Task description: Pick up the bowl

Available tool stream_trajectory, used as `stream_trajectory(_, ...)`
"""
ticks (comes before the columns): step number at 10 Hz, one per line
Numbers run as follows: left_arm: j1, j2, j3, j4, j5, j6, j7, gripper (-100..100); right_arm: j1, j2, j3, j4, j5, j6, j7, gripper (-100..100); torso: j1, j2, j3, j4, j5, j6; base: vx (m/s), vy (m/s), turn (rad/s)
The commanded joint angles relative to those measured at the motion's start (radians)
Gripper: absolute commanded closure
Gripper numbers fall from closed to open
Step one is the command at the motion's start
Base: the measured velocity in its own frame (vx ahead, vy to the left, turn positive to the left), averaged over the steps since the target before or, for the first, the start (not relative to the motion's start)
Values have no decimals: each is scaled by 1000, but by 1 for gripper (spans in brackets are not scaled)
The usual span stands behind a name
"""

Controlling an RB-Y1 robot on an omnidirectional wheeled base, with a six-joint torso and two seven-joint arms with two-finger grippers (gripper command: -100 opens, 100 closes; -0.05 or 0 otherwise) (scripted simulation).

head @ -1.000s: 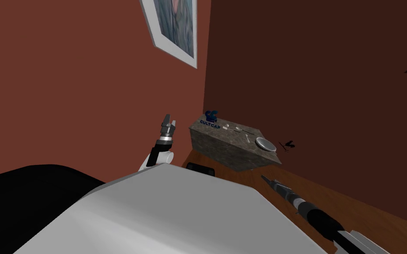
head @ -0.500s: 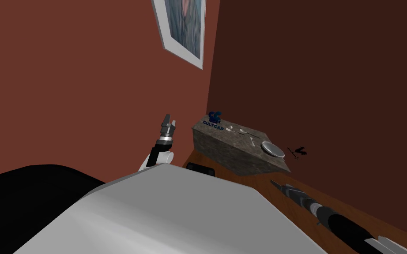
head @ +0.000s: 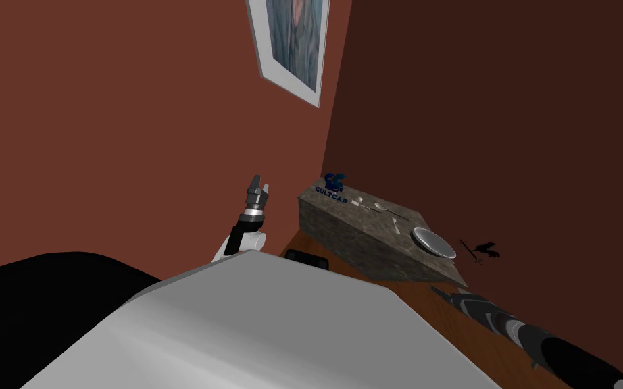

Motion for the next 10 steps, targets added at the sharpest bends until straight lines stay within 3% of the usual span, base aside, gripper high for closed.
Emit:
stream_trajectory(1, 0, 0, 0, 0, 0, 0, 0, 0, -13, -50, 32, 44, 26, -26, 3, -100, 0, 0, 0, 0, 0, 0, 60, -11, 129)
stream_trajectory(4, 0, 0, 0, 0, 0, 0, 0, 0, -8, -126, 64, 91, 59, -62, 12, -100, 0, -1, -1, 0, 0, 0, 75, -31, 174)
stream_trajectory(5, 0, 0, 0, 0, 0, 0, 0, 0, -8, -126, 64, 91, 59, -62, 12, -100, 0, -1, -1, 0, 0, -1, 46, -27, 86)
stream_trajectory(10, 0, 0, 0, 0, 0, 0, 0, 0, 7, -243, 138, 154, 124, -138, 28, -100, -2, -4, -2, -1, -1, -1, 87, -48, 192)
